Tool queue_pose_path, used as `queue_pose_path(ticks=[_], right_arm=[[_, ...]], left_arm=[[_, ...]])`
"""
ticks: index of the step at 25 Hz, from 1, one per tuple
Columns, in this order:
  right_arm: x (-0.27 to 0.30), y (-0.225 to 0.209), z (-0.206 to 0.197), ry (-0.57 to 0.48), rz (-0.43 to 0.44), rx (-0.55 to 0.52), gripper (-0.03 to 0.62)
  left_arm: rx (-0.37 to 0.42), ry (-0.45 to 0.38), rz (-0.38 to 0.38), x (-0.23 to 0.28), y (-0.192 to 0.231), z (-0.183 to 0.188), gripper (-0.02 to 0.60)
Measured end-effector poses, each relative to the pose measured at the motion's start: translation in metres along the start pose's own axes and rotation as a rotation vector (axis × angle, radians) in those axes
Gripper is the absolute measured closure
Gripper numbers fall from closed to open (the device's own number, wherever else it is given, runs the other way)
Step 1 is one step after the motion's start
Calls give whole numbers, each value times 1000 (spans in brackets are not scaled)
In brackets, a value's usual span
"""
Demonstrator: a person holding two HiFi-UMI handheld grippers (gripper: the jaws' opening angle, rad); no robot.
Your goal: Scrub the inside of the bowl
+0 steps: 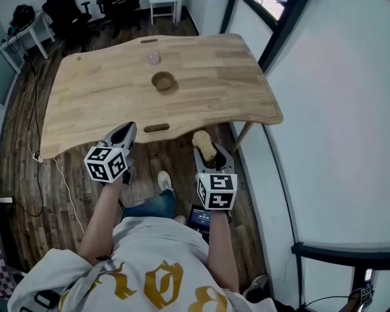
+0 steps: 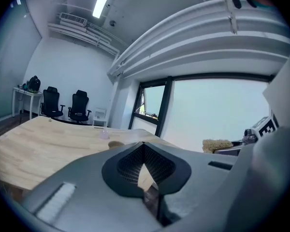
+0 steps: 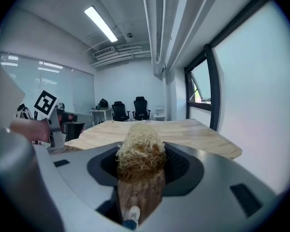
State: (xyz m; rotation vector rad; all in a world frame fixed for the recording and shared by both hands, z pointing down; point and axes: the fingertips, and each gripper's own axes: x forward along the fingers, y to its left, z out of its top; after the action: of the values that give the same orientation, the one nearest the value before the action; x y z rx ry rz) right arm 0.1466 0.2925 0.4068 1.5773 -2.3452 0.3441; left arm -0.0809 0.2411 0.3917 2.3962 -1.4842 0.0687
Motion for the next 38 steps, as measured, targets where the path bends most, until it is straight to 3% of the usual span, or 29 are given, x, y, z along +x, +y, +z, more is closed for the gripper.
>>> queue_pose_path(ticks=[8,13,21,25,38], right_arm=[[80,-30,16,24,50,11,398],[160,-50,50,45,83,2,398],[255,-69,87,52,79,-3,398],[273,-75,84,95,77,37,398],[349,-67,76,178,170,-1,398]], left_arm=[[-44,41,23,84,40,-1,580],[-79,26,11,157,82,25,580],[-95,74,-7,247,144,45,580],[-98,118,-3,262,162,37,580],[-134,220,59,305,208,7,580]])
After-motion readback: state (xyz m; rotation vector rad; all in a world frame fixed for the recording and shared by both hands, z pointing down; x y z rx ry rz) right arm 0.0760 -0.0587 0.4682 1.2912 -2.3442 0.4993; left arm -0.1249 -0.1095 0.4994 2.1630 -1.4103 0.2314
